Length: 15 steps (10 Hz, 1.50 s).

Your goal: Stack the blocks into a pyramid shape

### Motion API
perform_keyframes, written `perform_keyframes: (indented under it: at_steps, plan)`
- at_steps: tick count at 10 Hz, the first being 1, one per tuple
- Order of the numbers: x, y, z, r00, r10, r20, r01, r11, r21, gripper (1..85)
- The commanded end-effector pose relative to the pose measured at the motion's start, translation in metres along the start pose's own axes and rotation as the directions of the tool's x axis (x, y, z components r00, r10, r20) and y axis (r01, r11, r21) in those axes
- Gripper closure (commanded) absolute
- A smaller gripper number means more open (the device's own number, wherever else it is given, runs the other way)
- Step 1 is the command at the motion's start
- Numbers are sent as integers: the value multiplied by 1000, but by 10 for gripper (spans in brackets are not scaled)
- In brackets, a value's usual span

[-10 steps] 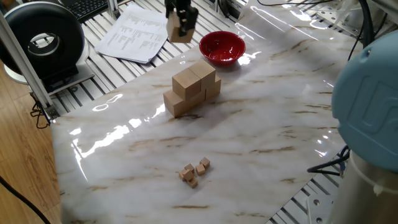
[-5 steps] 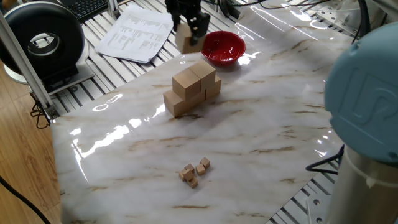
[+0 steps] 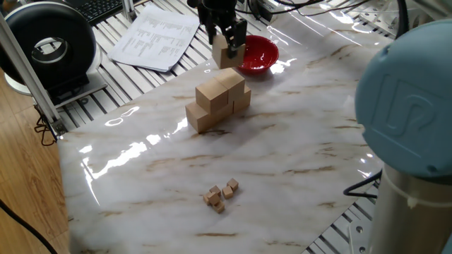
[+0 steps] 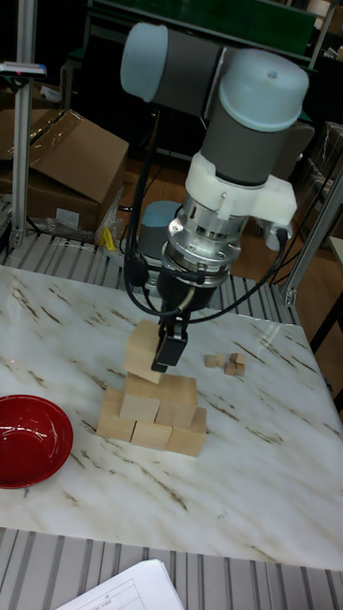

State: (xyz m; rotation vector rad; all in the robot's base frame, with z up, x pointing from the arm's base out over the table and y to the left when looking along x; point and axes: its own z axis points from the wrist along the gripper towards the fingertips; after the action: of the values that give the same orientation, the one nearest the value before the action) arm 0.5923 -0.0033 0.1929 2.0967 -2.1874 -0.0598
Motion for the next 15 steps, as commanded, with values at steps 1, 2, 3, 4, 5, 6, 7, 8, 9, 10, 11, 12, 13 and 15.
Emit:
perform_keyframes:
  at_steps: [1, 2, 3, 4, 5, 6, 7, 8, 9, 10, 11, 12, 13, 15]
  plan:
    - [-2, 2, -2, 999, 25, -43, -26, 999, -24, 847]
    - [-5, 0, -3, 999, 7, -47, -8, 1000, -20, 847]
    - [-10, -5, -3, 999, -14, -50, 14, 1000, 0, 847]
    - [-10, -16, -3, 995, -65, -70, 68, 997, 40, 847]
    - [-12, -17, -3, 994, -90, -65, 93, 995, 46, 847]
    - [-12, -21, -4, 988, -132, -73, 137, 989, 57, 847]
    - [-12, -23, -4, 983, -163, -84, 168, 984, 58, 847]
    - [-16, -24, -3, 984, -162, -78, 167, 984, 62, 847]
    - [-18, -24, -2, 983, -165, -78, 170, 983, 63, 847]
    - [-21, -23, -1, 982, -172, -76, 177, 982, 63, 847]
    - [-26, -21, 1, 982, -179, -63, 183, 982, 55, 847]
    - [-30, -20, 2, 976, -209, -56, 212, 976, 55, 847]
    - [-30, -20, 3, 970, -237, -54, 240, 969, 54, 847]
    - [-27, -21, 5, 954, -293, -61, 296, 953, 58, 847]
